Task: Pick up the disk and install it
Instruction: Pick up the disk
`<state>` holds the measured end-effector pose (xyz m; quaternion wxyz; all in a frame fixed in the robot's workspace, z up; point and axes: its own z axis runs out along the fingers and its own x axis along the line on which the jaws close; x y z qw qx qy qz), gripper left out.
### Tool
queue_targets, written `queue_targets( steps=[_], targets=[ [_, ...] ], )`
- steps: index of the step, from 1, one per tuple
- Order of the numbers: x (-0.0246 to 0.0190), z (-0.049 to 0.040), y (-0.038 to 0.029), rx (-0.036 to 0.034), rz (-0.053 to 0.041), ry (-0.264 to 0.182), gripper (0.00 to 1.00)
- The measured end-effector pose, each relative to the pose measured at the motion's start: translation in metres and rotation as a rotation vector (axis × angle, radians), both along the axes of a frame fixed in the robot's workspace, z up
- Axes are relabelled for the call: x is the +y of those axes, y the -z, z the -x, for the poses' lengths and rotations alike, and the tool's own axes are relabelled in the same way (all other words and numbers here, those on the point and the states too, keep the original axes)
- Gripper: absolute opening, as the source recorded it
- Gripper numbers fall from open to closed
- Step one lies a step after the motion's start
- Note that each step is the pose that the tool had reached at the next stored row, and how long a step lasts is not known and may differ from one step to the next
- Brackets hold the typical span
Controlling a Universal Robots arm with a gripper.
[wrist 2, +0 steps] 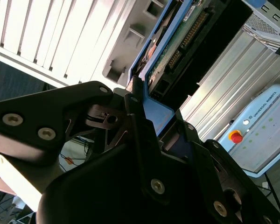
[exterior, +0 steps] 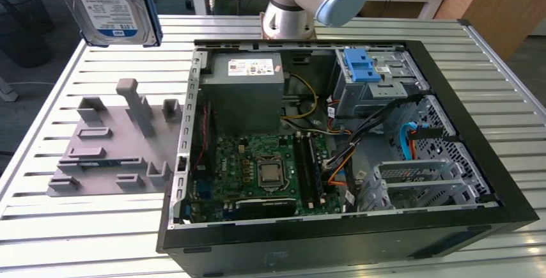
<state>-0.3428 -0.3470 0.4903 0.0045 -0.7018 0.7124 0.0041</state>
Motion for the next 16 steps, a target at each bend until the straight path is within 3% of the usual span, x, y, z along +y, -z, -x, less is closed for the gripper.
queue_targets(
  steps=[16],
  targets=[
    [0.0000,-0.0085,0.0004,0.0001,0.0001,0.000,0.36]
  ],
)
